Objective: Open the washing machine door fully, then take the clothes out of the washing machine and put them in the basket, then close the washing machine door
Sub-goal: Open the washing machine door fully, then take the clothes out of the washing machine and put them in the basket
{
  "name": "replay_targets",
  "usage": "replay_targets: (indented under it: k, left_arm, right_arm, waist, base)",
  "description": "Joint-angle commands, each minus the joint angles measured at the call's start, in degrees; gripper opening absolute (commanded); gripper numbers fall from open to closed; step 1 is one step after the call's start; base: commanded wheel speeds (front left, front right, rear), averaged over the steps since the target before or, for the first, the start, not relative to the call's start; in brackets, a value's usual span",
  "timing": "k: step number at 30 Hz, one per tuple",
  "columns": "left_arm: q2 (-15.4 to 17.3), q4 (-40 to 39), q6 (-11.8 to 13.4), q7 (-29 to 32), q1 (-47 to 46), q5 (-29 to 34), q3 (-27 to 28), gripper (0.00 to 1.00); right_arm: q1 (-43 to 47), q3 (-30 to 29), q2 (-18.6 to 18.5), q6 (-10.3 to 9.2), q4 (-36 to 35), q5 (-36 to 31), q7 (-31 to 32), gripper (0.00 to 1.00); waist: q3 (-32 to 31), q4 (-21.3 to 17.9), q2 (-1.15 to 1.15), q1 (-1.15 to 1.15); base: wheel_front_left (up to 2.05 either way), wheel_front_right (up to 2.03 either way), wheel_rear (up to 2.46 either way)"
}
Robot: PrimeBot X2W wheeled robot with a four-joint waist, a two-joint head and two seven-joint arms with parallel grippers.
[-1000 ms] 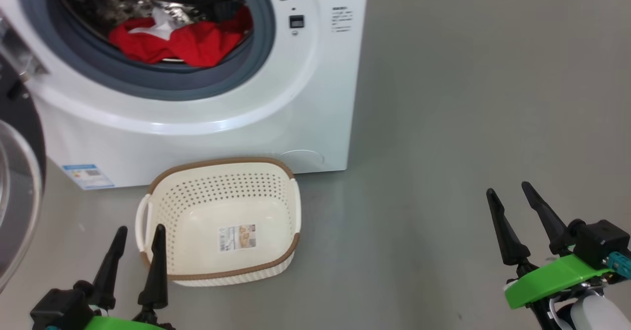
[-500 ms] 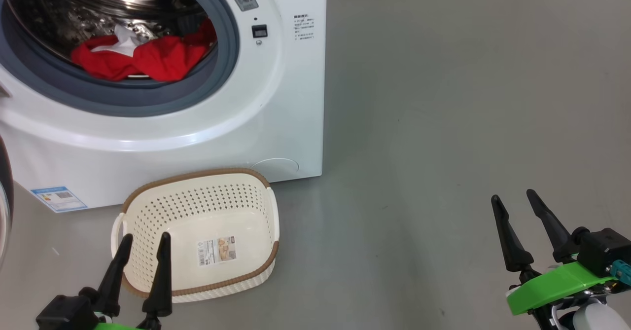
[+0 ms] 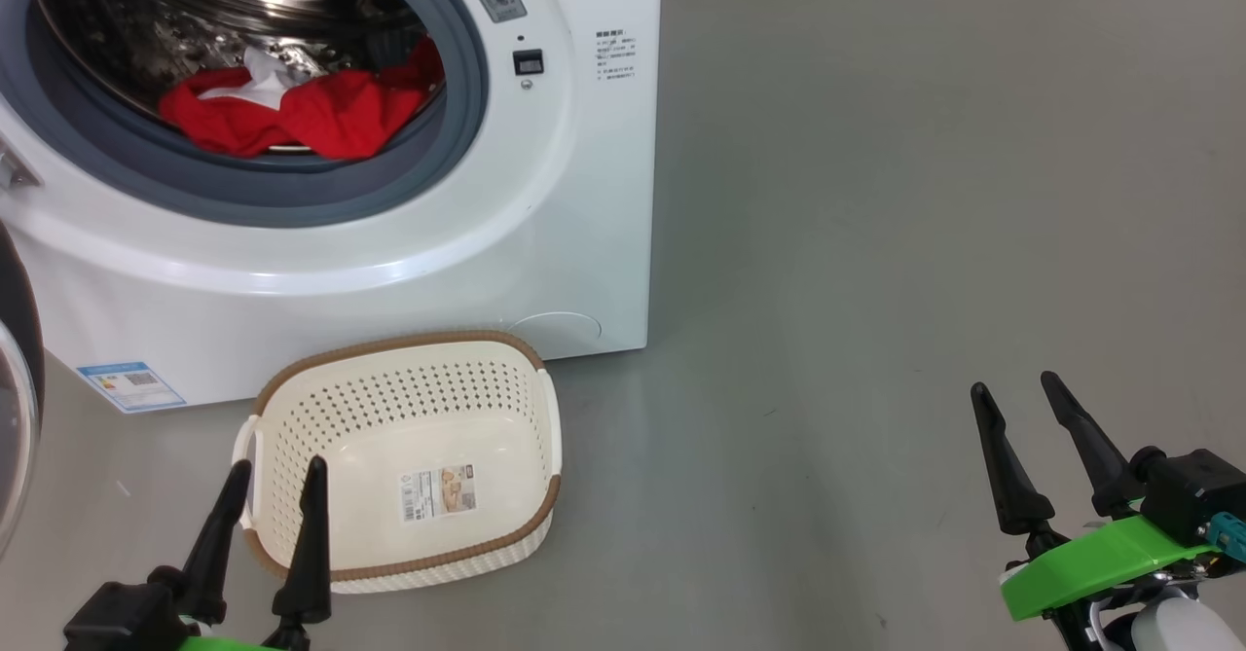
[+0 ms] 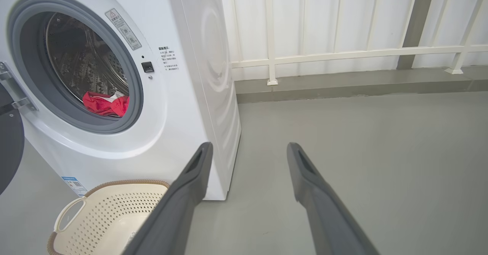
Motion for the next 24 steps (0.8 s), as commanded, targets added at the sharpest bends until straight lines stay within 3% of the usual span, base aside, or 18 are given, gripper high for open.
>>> replay_targets:
  k: [1,15,24]
  left_arm:
    - [0.9,-1.5,-0.3,-0.3,-0.5,0.6,2.1,1.0]
    - [1.0,-2.2,-0.3,-0.3,-0.7,0.6,1.8,1.0]
    - [1.3,-2.6,-0.3,-0.3,-1.3,0.1,1.6,1.0]
  right_arm:
    - [0.2,1.1,-0.8,0.36,-1.5,-0.6,-0.4,1.0]
    - [-0.2,1.8,-0.8,0.36,-1.6,-0.5,-0.4,1.0]
    - [-0.8,1.9,-0.8,0.36,-1.6,-0.5,-0.4,1.0]
  waist:
    - [0.0,0.1,0.0,0.0]
    - [0.6,0.5,0.0,0.0]
    - [1.3,0.6,0.0,0.0]
  base:
    - [0.0,0.0,0.0]
    - [0.01,-0.03,0.01]
    - [0.78,-0.91,0.14]
